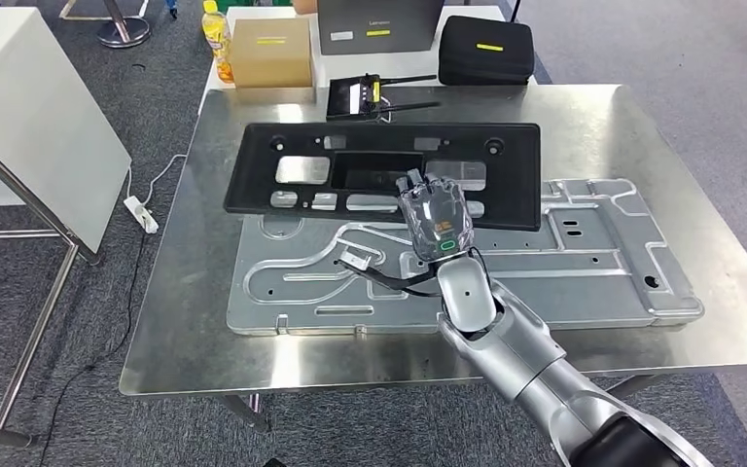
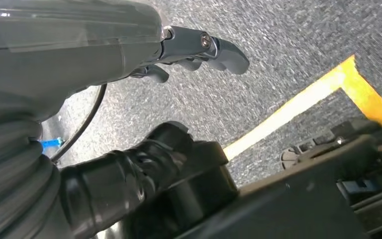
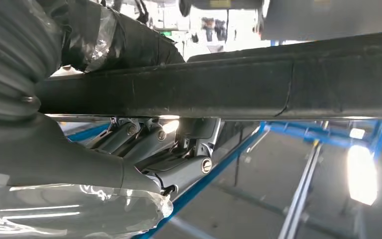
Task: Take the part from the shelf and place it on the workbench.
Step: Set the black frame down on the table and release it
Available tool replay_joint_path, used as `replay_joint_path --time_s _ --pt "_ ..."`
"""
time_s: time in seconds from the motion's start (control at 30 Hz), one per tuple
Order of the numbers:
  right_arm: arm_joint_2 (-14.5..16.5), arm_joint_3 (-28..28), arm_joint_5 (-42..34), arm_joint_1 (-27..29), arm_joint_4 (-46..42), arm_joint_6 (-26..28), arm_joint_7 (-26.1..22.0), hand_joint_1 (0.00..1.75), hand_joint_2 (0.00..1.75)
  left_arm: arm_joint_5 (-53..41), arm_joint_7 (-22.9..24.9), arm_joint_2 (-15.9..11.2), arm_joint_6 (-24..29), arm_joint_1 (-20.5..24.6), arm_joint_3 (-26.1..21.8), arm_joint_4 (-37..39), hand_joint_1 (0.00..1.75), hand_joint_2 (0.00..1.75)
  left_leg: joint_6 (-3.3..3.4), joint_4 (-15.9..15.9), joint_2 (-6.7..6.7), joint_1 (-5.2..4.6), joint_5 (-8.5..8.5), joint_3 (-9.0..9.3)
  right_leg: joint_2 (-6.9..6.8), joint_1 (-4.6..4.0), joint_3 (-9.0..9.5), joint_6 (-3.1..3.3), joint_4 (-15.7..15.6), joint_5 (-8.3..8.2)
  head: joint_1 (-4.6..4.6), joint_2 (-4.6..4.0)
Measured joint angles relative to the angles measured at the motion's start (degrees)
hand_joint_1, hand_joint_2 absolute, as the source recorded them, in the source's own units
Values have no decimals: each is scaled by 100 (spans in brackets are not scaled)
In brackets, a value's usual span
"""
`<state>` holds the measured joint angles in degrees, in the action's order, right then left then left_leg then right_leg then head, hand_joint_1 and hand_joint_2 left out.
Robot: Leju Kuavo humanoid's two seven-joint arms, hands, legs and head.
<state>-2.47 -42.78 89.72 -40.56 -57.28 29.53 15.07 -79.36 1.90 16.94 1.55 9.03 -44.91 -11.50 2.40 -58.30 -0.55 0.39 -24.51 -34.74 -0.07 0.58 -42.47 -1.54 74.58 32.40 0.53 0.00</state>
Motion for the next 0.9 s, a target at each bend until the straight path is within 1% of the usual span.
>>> replay_joint_path --time_s 0.03,0.07,0.1,0.13,0.17,0.2,0.27,0.3,0.33,0.37,0.4,0.47,0.5,0.53,0.57,0.6,0.63,0.67,0.7,0.73,0.77,0.83,0.87,0.9 --pt "-12 -46 0 1 122 0 -16 175 175 2 0 0 -2 -1 13 0 0 175 -1 -4 -9 -1 -3 2 0 3 -27 4 12 -74 1 0" --pt "-20 -74 0 1 218 0 -32 175 175 4 -1 1 -2 -1 28 0 0 175 -5 -8 -19 -1 -7 6 0 6 53 17 -196 -240 -1 0" --pt "-26 -90 0 -5 295 0 -44 175 175 6 -1 3 -2 -1 44 0 0 175 -14 -13 -28 -2 -14 10 1 5 224 40 -579 -462 -1 0" --pt "-31 -100 0 -19 357 0 -50 175 175 7 -2 7 -2 -1 59 0 0 175 -28 -17 -34 -8 -21 9 3 -4 413 68 -981 -627 1 0" --pt "-32 -108 0 -38 407 0 -63 175 175 8 -2 11 -2 0 68 0 0 175 -46 -24 -35 -17 -28 2 5 -19 555 93 -1297 -734 2 0" --pt "-31 -115 0 -55 454 -2 -96 175 175 10 -2 16 -3 0 74 0 0 175 -69 -27 -33 -24 -32 -4 8 -36 641 112 -1489 -779 3 0" --pt "-30 -119 -2 -61 549 -17 -244 175 175 21 -2 26 -4 -2 78 0 0 175 -120 -17 -31 -30 -32 -7 9 -58 664 142 -1564 -771 3 0" --pt "-15 -103 -19 -45 594 -38 -358 175 175 29 -2 29 -4 -2 80 0 0 175 -147 -18 -30 -27 -46 -5 3 -43 680 165 -1585 -779 2 0" --pt "5 -64 -58 -22 639 -77 -492 175 175 37 -2 32 -4 -2 82 0 0 175 -176 -68 -24 -26 -96 -17 -1 -27 700 197 -1612 -788 2 0" --pt "42 5 -117 7 680 -133 -633 175 175 44 -3 33 -4 0 85 0 0 175 -204 -216 -16 -25 -200 -75 -6 -8 720 231 -1641 -800 4 0" --pt "90 93 -185 43 719 -205 -767 175 175 50 -12 33 -3 1 91 0 0 175 -229 -476 -5 -19 -355 -186 -11 5 736 259 -1660 -806 5 0" --pt "169 304 -307 119 798 -373 -977 175 175 49 -66 33 7 4 113 0 0 175 -272 -1208 11 -10 -694 -522 -20 0 741 290 -1658 -799 7 0" --pt "194 400 -356 161 836 -453 -1051 175 175 39 -101 33 22 5 137 0 0 175 -288 -1486 15 -5 -772 -657 -27 -1 742 293 -1652 -792 6 0" --pt "209 488 -401 197 873 -518 -1113 175 175 23 -131 33 41 7 167 0 0 175 -301 -1583 19 1 -748 -708 -32 -1 744 292 -1641 -782 6 0" --pt "226 562 -436 227 903 -560 -1161 175 175 7 -150 32 66 5 199 0 0 175 -306 -1456 23 9 -616 -646 -31 3 747 286 -1625 -769 6 0" --pt "239 627 -461 249 928 -584 -1200 175 175 -8 -162 32 88 2 226 0 0 175 -304 -1129 26 18 -411 -487 -24 8 751 272 -1603 -751 6 0" --pt "253 681 -473 261 948 -592 -1224 131 131 -19 -168 31 103 -5 246 0 0 175 -294 -742 29 24 -242 -298 -15 12 752 254 -1580 -732 5 0" --pt "264 729 -480 267 963 -604 -1241 87 87 -28 -174 31 114 -13 261 0 0 175 -279 -396 30 20 -130 -129 -4 5 744 230 -1551 -714 5 0" --pt "270 773 -496 270 978 -635 -1260 44 44 -43 -175 32 117 -20 281 0 0 175 -257 -178 29 13 -85 -27 3 -3 734 200 -1535 -705 4 0" --pt "274 816 -522 277 993 -679 -1284 0 0 -58 -168 32 121 -30 308 0 0 175 -233 -90 26 6 -99 12 6 -13 725 173 -1530 -705 2 0" --pt "278 857 -555 287 1008 -731 -1314 0 0 -78 -153 33 132 -38 339 0 0 175 -205 -65 21 -4 -101 20 7 -22 721 142 -1532 -710 2 0" --pt "294 938 -624 312 1029 -809 -1364 0 0 -115 -103 40 168 -44 397 0 0 175 -132 -30 18 12 -74 40 9 -14 715 83 -1515 -685 0 0" --pt "302 977 -644 315 1034 -828 -1379 0 0 -127 -83 44 190 -43 419 0 0 175 -93 -1 22 21 -57 56 9 -6 667 53 -1402 -603 -1 0" --pt "307 1013 -658 317 1038 -841 -1386 0 0 -135 -69 48 204 -40 439 0 0 175 -61 25 27 32 -42 70 11 4 563 27 -1171 -465 -2 0"
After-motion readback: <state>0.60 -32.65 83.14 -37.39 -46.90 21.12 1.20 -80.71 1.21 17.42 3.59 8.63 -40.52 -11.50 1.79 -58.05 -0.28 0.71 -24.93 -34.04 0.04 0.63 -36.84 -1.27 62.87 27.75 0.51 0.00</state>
